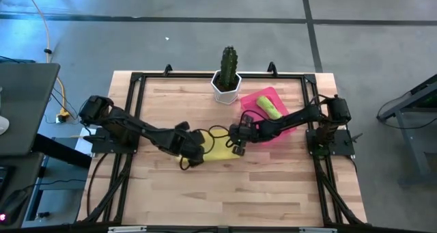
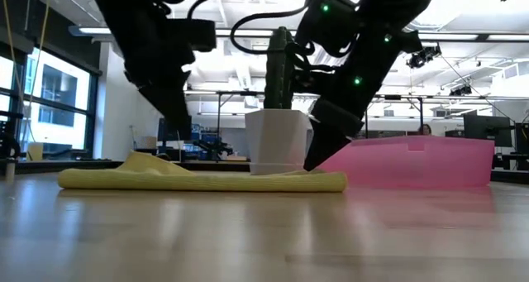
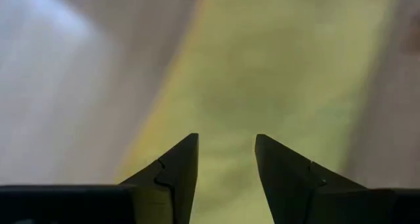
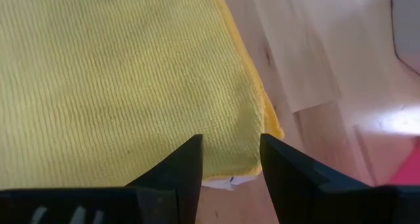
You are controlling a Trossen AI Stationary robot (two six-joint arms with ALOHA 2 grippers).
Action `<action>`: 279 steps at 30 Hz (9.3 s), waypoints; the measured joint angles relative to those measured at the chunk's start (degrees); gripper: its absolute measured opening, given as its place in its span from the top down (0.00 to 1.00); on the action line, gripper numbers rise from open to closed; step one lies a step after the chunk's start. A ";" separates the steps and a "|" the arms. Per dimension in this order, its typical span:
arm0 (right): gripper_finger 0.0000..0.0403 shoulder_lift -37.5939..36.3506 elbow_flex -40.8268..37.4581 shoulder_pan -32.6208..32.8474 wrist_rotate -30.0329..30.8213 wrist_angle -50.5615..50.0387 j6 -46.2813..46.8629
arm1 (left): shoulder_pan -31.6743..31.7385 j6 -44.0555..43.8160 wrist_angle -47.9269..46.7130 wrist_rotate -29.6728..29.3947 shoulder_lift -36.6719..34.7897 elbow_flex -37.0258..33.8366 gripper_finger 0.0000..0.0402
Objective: Roll microfiber towels into tight, uniform cylinder then place into a basket
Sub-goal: Roll the yellow towel
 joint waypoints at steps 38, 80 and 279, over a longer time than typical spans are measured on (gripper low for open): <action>0.64 3.38 0.22 3.31 -10.25 1.32 1.65 | 4.30 21.99 13.70 9.45 9.74 -5.16 0.67; 0.64 2.50 12.26 6.80 -2.73 -36.83 -13.21 | 4.08 38.33 1.62 2.12 10.20 2.44 0.67; 0.98 13.07 8.11 15.91 -21.84 21.36 34.10 | -20.31 -33.22 8.90 5.69 6.92 -2.95 0.92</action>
